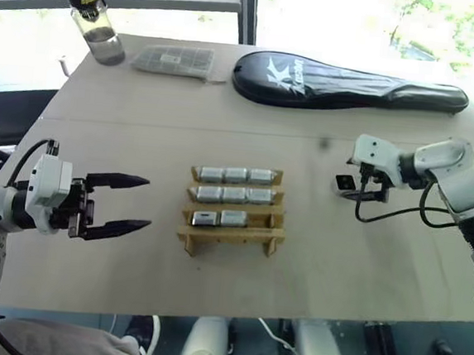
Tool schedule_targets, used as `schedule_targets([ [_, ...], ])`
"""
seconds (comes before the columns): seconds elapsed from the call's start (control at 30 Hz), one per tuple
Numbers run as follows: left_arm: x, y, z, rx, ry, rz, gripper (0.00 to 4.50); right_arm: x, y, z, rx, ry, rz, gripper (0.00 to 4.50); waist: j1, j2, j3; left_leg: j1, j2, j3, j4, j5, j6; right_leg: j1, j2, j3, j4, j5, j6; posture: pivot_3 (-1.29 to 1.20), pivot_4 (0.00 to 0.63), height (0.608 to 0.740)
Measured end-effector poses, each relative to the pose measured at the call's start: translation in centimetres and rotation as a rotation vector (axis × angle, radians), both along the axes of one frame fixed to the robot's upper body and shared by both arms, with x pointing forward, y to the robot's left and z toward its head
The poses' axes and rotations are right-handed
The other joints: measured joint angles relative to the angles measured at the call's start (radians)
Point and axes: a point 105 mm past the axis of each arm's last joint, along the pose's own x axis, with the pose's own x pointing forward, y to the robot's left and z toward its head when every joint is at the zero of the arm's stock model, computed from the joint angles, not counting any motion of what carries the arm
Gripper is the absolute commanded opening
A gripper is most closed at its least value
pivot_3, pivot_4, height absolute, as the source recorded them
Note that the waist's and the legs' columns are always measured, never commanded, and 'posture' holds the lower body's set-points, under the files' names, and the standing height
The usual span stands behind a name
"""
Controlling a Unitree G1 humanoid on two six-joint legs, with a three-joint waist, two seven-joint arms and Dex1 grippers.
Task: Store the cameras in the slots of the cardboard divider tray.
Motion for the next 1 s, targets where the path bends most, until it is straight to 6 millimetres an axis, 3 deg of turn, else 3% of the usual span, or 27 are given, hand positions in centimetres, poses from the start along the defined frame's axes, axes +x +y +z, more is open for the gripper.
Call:
schedule_targets([
  [0.47, -0.8, 0.2, -0.7, 0.016, 0.027, 0.016, 3.74, 1.4, -0.2, -1.5, -0.146, 0.047, 0.138, 4.35, 0.002, 0.001, 0.000, 0.000, 0.000, 0.001, 0.000, 0.000, 0.000, 0.000, 0.000, 0.001, 0.001, 0.000, 0.000, 0.00, 0.150, 0.740],
  [0.57, -0.9, 0.3, -0.5, 0.019, 0.019, 0.021, 3.74, 1.3, -0.1, -1.5, -0.158, 0.053, 0.175, 3.58, 0.003, 0.001, 0.000, 0.001, 0.000, 0.001, 0.000, 0.000, 0.000, 0.000, 0.000, 0.001, 0.001, 0.000, 0.000, 0.00, 0.150, 0.740],
  [0.7, -0.9, 0.3, -0.4, 0.018, 0.013, 0.024, 3.74, 0.9, 0.0, -1.8, -0.166, 0.088, 0.211, 1.91, 0.001, 0.001, 0.000, 0.001, 0.000, 0.002, 0.000, 0.000, 0.000, 0.000, 0.000, 0.001, 0.001, 0.000, 0.000, 0.00, 0.150, 0.740],
  [1.0, -0.4, -0.2, 0.5, -0.001, -0.009, 0.007, 3.74, 1.0, 0.2, -1.1, -0.161, 0.086, 0.196, 1.92, 0.003, 0.001, 0.001, 0.001, 0.000, 0.001, 0.000, 0.000, 0.000, 0.000, -0.001, 0.001, 0.001, 0.000, 0.000, 0.00, 0.150, 0.740],
])
